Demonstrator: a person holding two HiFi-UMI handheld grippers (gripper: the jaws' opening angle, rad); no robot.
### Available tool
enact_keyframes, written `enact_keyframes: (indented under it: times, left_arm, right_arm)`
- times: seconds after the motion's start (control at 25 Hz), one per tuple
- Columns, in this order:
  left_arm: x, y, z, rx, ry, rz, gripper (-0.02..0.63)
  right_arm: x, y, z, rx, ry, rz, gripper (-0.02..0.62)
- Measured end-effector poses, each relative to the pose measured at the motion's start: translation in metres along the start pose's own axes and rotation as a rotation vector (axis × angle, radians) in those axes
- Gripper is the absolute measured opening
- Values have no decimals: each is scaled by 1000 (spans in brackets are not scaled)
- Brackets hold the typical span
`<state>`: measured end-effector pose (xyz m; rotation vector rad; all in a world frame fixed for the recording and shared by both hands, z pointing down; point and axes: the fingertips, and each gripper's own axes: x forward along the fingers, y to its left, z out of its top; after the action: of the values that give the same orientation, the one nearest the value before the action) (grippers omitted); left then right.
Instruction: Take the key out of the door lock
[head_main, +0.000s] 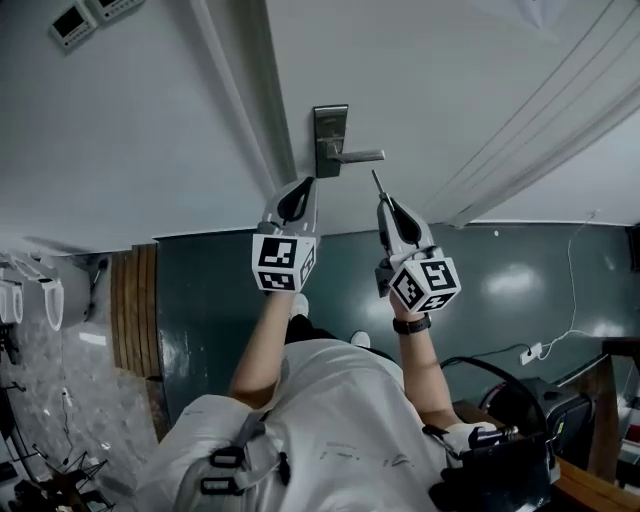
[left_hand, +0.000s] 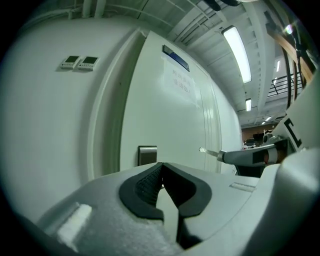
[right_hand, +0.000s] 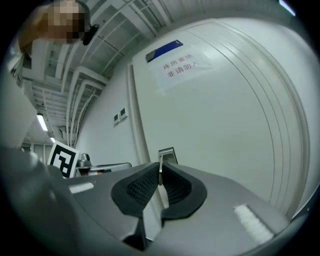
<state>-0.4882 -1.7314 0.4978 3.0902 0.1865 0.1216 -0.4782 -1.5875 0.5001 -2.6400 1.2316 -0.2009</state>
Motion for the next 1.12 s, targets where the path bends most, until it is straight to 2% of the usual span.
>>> enact_keyframes:
  times: [0.12, 0.24, 0.4, 0.72, 0.88, 1.12]
  left_arm:
    - [-24, -40, -4, 12, -4, 45, 2]
    - [-43, -76, -1, 3, -27, 83, 2]
    - [-65, -103, 18, 11, -53, 86, 2]
    - [-66, -121, 35, 42, -85, 38, 2]
    - [-60, -125, 30, 59, -65, 5, 2]
    - [-67, -112, 30, 47, -63, -18, 2]
  right_arm:
    - [-32, 3, 15, -95, 1, 7, 25]
    - [-59, 1, 23, -101, 42, 31, 26]
    - [-80, 14, 32, -128, 45, 74, 26]
    - [-73, 32, 41, -163, -7, 97, 26]
    - [-67, 28, 30, -120, 13, 65, 26]
    - [-64, 36, 32, -140, -6, 37, 26]
